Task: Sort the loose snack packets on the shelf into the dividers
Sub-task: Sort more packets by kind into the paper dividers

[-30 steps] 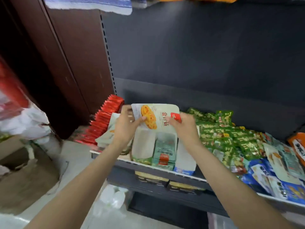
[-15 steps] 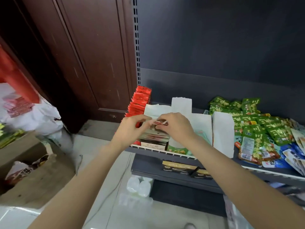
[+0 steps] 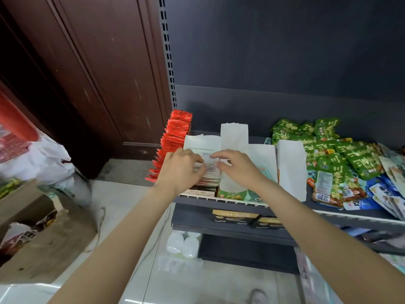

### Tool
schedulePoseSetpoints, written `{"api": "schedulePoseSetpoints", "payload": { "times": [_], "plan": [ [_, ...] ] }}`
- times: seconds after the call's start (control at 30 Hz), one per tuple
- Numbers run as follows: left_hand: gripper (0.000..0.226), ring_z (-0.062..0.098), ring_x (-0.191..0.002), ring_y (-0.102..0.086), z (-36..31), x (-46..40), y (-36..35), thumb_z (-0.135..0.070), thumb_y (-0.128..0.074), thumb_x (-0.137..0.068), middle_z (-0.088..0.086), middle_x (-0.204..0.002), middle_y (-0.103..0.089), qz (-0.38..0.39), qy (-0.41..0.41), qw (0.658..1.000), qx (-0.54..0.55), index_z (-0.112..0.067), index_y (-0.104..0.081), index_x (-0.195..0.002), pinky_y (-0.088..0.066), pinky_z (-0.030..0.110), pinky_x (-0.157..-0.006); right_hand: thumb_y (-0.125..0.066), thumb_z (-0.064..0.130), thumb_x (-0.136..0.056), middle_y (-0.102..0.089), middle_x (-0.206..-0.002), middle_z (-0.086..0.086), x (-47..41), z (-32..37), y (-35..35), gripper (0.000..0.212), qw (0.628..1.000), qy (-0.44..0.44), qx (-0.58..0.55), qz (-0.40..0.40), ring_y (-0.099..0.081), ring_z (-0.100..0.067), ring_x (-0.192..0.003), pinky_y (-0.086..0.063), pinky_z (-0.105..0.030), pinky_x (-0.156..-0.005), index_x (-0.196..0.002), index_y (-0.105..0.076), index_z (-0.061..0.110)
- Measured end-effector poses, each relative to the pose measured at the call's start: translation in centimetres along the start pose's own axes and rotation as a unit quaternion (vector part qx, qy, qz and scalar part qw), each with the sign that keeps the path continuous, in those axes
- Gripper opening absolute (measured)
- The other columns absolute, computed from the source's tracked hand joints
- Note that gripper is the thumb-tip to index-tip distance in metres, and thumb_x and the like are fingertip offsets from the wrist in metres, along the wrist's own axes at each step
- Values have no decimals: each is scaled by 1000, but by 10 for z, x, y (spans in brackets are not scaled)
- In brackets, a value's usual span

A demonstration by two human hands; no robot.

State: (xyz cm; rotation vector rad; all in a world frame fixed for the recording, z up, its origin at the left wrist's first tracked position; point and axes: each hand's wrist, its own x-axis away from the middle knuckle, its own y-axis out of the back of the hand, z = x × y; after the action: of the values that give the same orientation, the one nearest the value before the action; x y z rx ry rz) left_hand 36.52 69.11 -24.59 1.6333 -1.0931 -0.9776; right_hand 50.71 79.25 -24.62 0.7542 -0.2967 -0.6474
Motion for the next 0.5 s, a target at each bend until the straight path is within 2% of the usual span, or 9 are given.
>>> {"api": "schedulePoseSetpoints", "payload": {
  "times": [0.13,0.23,0.33,0.5],
  "plan": [
    [33,20,-108,-52,-54,-24,-11,-43,-45,-92,-2,-114,-65,-13,3,996,90,-26,-69,-106,-38,39,-95,-52,10,-94,-64,-115,1,10,-30,40,23,987,-33,-114,-108,-57,-12,-106,-42,-22,-96,-112,-66,13],
    [27,21,-100,-56,-110,-47,-30,-33,-46,-93,-2,-107,-68,-15,-15,991,134,-22,-68,-103,-44,39,-89,-52,0,-90,-66,-99,0,24,-72,78,23,968,-66,-160,-183,-60,-11,-93,-46,-23,-89,-101,-68,10],
    [23,22,-96,-59,-175,-71,-53,-21,-49,-91,2,-105,-68,-10,-33,982,186,-16,-68,-103,-47,36,-85,-52,-9,-85,-67,-93,-9,45,-124,118,24,954,-105,-168,-227,-61,-12,-81,-49,-25,-81,-96,-68,4],
    [21,23,-93,-63,-282,-117,-110,-18,-51,-91,5,-102,-69,60,-26,968,243,-14,-67,-103,-51,34,-82,-54,1,-90,-66,-102,-9,93,-235,189,19,940,-218,-108,-241,-61,-21,-99,-45,-25,-86,-104,-67,1]
  ]
}}
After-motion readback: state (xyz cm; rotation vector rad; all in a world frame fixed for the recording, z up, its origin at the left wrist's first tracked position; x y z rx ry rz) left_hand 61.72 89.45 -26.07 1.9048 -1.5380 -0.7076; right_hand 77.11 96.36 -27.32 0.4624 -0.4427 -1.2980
